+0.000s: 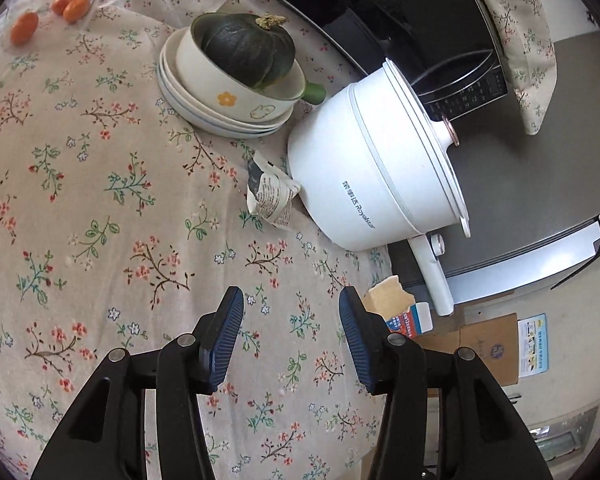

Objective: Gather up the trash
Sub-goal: 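Grasp the paper receipt with the left tool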

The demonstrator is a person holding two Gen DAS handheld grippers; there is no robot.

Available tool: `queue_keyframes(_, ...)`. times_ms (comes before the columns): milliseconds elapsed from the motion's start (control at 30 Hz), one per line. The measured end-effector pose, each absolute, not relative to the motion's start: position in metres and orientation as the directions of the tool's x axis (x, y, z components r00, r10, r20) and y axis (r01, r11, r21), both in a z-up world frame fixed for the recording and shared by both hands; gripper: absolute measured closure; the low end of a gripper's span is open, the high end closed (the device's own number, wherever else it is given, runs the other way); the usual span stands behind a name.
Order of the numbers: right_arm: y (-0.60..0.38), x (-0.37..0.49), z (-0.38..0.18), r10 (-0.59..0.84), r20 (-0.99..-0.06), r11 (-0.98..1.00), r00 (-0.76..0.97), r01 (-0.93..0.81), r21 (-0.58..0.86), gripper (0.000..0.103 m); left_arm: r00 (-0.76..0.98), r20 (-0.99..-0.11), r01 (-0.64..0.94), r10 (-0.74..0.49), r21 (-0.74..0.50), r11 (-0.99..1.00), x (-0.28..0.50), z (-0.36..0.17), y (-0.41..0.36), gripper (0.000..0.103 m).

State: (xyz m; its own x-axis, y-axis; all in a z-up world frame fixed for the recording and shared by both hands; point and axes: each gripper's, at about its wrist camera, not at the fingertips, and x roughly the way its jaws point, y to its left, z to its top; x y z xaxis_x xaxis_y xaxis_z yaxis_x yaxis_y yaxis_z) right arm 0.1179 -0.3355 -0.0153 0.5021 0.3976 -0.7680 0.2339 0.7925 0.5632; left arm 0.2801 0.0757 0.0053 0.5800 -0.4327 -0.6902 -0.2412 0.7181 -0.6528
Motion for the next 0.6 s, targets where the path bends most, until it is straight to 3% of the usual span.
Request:
queue_keyframes(200, -0.32, 0.13, -0.017, 0.447, -0.744, 0.766, 0.497, 0.216, 0.605, 0.048, 0.596, -0.742, -0.175, -0.305, -0.492, 0.853, 0.328, -0.004, 0.058, 0.051)
queue_keyframes(300, -0.314, 0.135, -0.015, 0.446, -0.744, 0.769, 0.497, 0.212, 0.603, 0.048, 0.524, -0.778, -0.219, -0.346, -0.516, 0.828, 0.35, -0.029, 0.061, 0.051)
queue_keyframes(433, -0.306, 0.14, -0.013, 0.448, -0.744, 0.779, 0.496, 0.193, 0.597, 0.048, 0.52, -0.803, -0.276, -0.291, -0.48, 0.832, 0.362, -0.048, 0.068, 0.051)
queue_keyframes(600, -0.303, 0.143, -0.015, 0.453, -0.741, 0.783, 0.496, 0.177, 0.597, 0.048, 0.557, -0.771, -0.296, -0.309, -0.532, 0.793, 0.369, -0.052, 0.076, 0.051)
